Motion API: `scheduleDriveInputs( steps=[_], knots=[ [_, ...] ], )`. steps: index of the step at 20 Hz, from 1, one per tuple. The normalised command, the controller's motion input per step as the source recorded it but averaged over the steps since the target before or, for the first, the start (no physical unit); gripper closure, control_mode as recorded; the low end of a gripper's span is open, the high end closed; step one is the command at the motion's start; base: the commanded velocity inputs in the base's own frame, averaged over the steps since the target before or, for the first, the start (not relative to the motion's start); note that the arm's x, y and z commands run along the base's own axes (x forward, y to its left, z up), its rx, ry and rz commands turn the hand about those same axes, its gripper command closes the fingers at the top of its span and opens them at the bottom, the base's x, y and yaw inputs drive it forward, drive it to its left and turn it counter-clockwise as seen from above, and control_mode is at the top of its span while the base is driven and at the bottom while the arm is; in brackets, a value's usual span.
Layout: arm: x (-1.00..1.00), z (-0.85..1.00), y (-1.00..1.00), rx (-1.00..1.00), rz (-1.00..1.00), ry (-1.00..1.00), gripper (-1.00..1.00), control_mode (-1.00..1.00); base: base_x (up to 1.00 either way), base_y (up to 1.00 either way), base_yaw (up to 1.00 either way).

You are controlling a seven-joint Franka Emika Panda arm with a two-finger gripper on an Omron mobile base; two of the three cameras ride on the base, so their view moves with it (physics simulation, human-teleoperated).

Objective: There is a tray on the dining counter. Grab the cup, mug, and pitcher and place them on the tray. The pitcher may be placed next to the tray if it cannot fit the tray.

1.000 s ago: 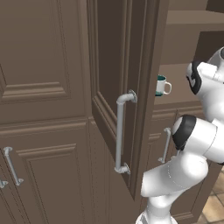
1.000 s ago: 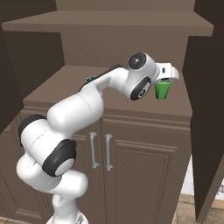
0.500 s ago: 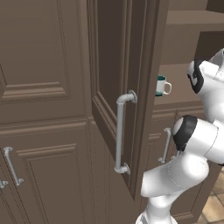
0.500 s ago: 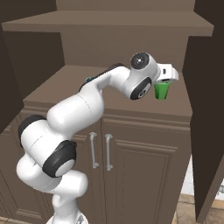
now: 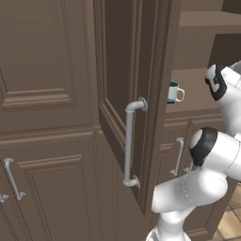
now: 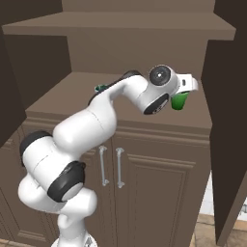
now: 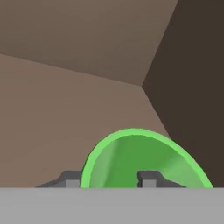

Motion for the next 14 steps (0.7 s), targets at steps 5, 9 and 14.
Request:
scheduleDriveInputs(
  steps=[5, 9, 14],
  knots=[
    [0.01, -0.42, -0.13, 0.0, 0.01, -0.03, 1.0, -1.0, 0.0, 0.0, 0.0],
    [0.06, -0.26, -0.04, -0.07, -0.01, -0.09, 1.0, -1.0, 0.0, 0.0, 0.0],
    [-0.22, 0.0, 0.06, -0.04, -0.02, -0.04, 1.0, -1.0, 0.0, 0.0, 0.0]
  ],
)
